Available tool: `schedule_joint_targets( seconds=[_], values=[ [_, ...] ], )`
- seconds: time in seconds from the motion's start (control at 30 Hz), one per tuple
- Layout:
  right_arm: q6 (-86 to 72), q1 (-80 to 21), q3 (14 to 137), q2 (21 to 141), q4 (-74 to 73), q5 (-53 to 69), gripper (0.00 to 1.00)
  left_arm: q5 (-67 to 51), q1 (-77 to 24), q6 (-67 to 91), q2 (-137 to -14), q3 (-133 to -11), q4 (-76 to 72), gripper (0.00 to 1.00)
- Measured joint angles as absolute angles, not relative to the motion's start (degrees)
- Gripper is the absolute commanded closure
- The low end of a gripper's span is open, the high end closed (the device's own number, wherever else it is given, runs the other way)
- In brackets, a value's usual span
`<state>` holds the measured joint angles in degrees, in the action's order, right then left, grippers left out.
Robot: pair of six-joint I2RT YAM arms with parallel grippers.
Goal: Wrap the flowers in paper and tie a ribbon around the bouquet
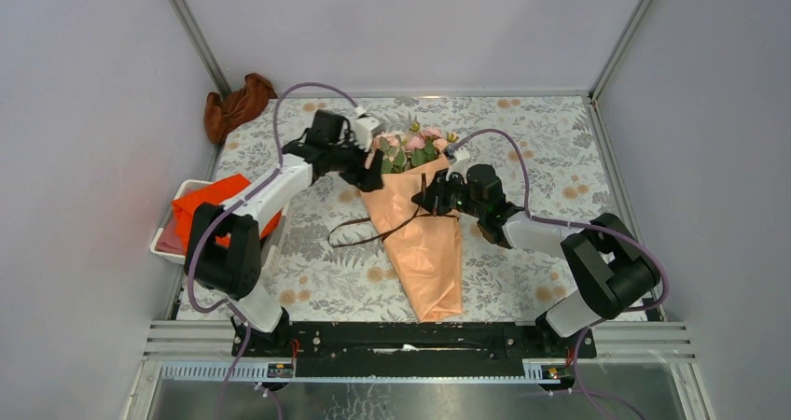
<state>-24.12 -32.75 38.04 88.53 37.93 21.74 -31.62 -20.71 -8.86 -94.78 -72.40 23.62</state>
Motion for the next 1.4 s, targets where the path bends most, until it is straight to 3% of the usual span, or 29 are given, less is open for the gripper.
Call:
schedule_joint_targets(
  seconds=[0.27,0.47,0.57,0.63,0.7,0.73,1.4],
  values=[
    [-24.88,-32.84,39.29,88.53,35.11,21.67,1.00,-12.95,-15.40,-15.70,-94.21,-57.04,27.49,0.17],
    [-24.69,-33.69,41.39,88.53,33.10,21.65,1.00,-7.55,-15.73,-17.85,-95.88,-54.17,27.33,0.34],
    [-24.38,-33.82,41.87,88.33,31.79,21.54,1.00,-7.53,-16.32,-18.46,-95.85,-53.95,27.16,0.51],
    [-24.18,-33.82,42.00,87.99,31.27,21.45,1.00,-7.31,-17.23,-19.18,-95.74,-53.60,26.89,0.71],
    [-23.81,-33.85,42.26,87.20,30.06,21.39,1.00,-6.42,-18.57,-20.05,-95.66,-53.34,26.74,0.98],
    [-23.66,-33.85,42.46,86.74,29.39,21.12,1.00,-6.09,-19.22,-20.71,-95.66,-53.28,26.74,1.00],
    [-20.03,-31.86,52.58,74.76,3.57,15.66,1.00,12.21,-18.83,-28.38,-94.98,-46.81,11.40,1.00]
  ],
)
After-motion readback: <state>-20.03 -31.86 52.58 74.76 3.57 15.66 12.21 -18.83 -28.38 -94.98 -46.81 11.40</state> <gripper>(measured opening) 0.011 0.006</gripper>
